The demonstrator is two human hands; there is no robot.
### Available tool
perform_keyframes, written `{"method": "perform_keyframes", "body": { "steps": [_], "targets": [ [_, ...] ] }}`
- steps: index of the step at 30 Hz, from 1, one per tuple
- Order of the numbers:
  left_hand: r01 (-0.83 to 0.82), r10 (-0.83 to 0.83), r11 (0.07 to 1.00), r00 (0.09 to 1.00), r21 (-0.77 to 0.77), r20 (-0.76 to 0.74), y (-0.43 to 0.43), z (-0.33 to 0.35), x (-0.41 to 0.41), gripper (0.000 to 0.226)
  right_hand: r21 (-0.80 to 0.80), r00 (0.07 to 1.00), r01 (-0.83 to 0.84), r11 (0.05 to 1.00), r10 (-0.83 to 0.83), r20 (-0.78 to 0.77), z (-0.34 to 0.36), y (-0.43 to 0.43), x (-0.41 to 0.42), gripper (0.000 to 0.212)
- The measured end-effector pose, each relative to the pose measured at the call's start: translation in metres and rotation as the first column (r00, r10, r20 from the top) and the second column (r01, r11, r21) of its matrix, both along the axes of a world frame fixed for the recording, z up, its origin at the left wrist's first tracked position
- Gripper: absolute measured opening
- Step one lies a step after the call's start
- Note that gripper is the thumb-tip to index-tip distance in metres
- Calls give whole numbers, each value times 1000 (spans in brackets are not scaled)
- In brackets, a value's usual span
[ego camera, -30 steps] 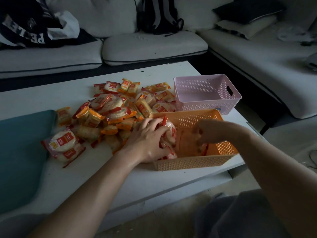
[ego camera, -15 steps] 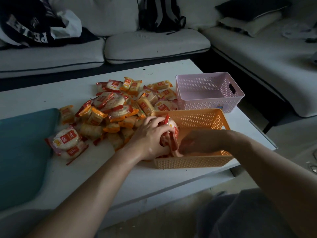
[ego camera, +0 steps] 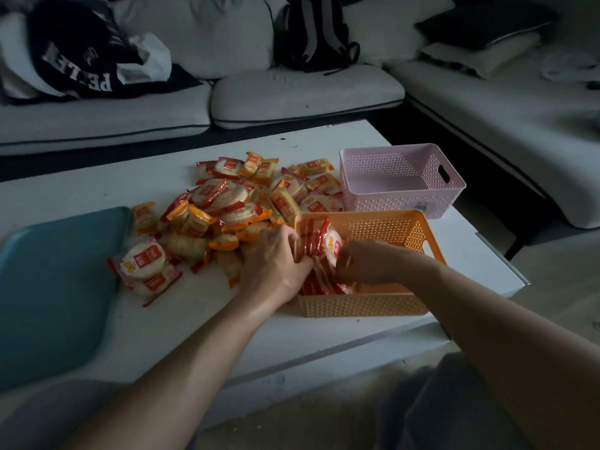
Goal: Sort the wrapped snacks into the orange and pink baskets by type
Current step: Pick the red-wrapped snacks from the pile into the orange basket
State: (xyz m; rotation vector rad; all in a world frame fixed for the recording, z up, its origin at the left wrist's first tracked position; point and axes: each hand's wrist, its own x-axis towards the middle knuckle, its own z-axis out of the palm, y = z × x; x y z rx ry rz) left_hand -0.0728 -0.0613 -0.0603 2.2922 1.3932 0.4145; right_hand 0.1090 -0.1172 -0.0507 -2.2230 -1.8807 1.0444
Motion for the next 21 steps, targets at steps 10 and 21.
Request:
{"method": "perform_keyframes", "body": {
  "steps": [10,21],
  "targets": [
    [19,55,939,977,-342,206,-7,2,9,37,82,923,98,992,-121,364,6,-7,-2,28],
    [-295,291,955,954,-39,-72,101,20,-172,8,469,999,17,883,-28,16,33,69,-143,20]
  ]
}}
